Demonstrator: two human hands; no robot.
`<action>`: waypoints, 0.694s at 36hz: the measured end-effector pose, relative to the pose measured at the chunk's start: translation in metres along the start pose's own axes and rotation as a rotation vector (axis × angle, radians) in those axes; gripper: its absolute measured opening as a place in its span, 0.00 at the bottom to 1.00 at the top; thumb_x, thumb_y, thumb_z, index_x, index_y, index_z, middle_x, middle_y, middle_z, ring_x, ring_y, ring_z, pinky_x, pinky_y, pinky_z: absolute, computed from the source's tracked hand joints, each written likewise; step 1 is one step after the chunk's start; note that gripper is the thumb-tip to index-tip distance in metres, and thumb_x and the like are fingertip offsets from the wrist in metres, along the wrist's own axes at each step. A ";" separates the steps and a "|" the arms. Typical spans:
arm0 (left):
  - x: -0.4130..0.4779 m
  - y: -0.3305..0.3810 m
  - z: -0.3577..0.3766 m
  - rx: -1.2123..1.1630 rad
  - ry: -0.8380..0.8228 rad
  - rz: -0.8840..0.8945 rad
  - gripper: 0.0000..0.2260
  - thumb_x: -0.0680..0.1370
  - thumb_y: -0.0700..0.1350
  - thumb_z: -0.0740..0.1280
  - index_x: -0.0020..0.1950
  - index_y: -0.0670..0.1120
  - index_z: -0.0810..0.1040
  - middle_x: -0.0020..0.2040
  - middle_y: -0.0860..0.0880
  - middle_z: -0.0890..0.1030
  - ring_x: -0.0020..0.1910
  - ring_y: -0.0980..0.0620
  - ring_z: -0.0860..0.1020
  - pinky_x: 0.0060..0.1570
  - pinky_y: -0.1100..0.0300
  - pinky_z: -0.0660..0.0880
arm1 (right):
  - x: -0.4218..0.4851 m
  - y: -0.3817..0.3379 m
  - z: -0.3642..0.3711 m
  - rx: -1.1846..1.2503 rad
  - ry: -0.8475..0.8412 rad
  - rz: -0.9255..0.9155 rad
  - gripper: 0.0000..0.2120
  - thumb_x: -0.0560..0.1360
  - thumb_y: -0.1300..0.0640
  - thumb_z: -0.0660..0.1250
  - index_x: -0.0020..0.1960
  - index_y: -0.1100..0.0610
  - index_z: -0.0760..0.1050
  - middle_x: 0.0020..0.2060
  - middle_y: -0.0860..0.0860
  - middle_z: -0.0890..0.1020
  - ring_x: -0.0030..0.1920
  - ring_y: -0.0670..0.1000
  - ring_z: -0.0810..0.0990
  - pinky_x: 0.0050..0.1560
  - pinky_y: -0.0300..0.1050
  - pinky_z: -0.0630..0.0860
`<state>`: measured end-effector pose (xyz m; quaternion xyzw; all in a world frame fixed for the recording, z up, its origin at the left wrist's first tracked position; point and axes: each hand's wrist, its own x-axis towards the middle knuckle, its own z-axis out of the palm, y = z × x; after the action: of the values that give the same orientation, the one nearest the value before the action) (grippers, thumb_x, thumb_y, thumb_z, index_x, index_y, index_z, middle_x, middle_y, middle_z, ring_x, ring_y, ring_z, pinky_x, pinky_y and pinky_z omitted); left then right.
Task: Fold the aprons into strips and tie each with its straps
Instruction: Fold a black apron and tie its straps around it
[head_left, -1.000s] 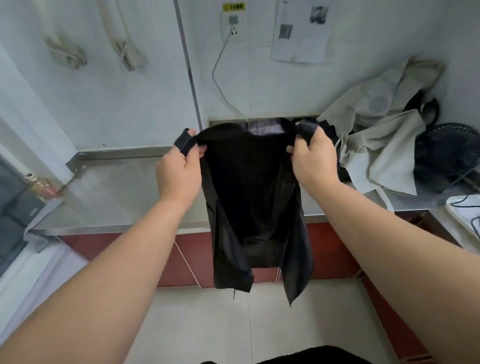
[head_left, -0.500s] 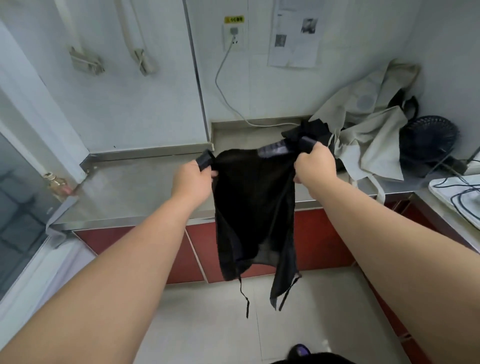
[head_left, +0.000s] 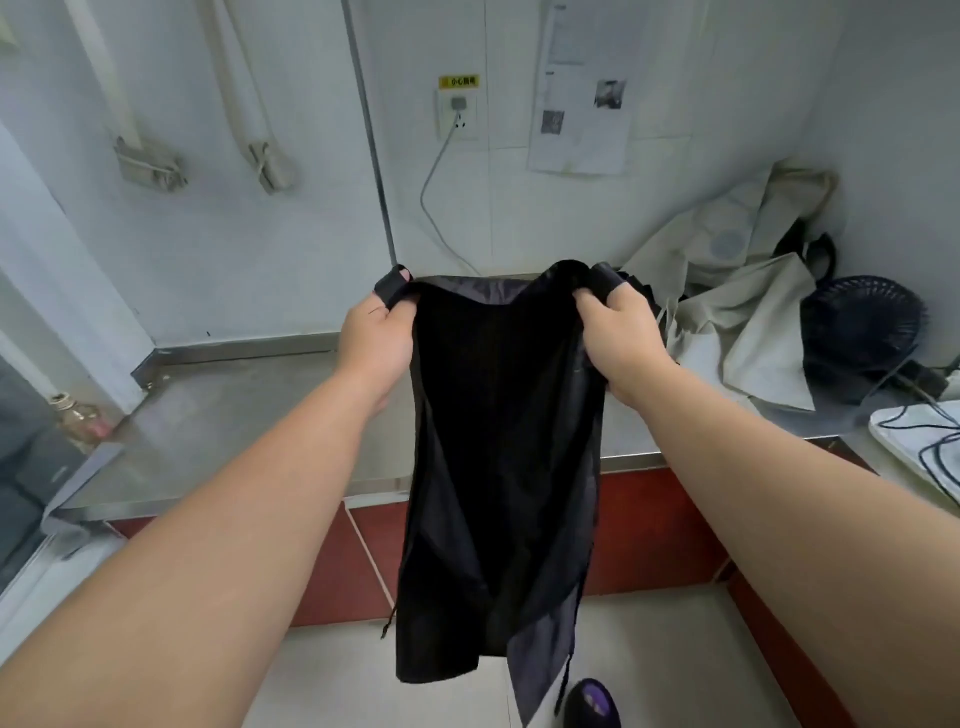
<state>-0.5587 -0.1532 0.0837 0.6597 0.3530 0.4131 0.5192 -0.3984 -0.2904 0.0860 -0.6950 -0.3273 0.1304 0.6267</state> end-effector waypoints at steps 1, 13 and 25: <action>0.013 0.002 0.007 -0.002 -0.002 -0.005 0.10 0.79 0.47 0.62 0.58 0.54 0.79 0.38 0.59 0.77 0.39 0.59 0.73 0.48 0.61 0.70 | 0.014 0.000 -0.001 -0.020 0.003 -0.020 0.09 0.79 0.57 0.56 0.54 0.56 0.74 0.40 0.51 0.76 0.42 0.48 0.74 0.44 0.43 0.70; 0.141 0.025 0.087 -0.011 0.019 0.034 0.14 0.78 0.49 0.63 0.35 0.63 0.77 0.38 0.54 0.75 0.36 0.53 0.71 0.43 0.57 0.68 | 0.191 0.002 -0.013 -0.131 -0.016 -0.123 0.10 0.79 0.56 0.55 0.51 0.61 0.72 0.44 0.54 0.77 0.46 0.51 0.75 0.50 0.46 0.72; 0.247 -0.021 0.144 -0.053 0.051 -0.071 0.18 0.80 0.46 0.62 0.34 0.62 0.80 0.37 0.59 0.79 0.42 0.57 0.77 0.52 0.57 0.74 | 0.308 0.064 0.008 -0.192 -0.097 -0.021 0.12 0.81 0.56 0.54 0.58 0.61 0.72 0.48 0.53 0.76 0.49 0.50 0.73 0.49 0.39 0.65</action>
<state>-0.3268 0.0156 0.0903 0.6220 0.3783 0.4201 0.5418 -0.1530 -0.0936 0.0937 -0.7415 -0.3753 0.1253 0.5420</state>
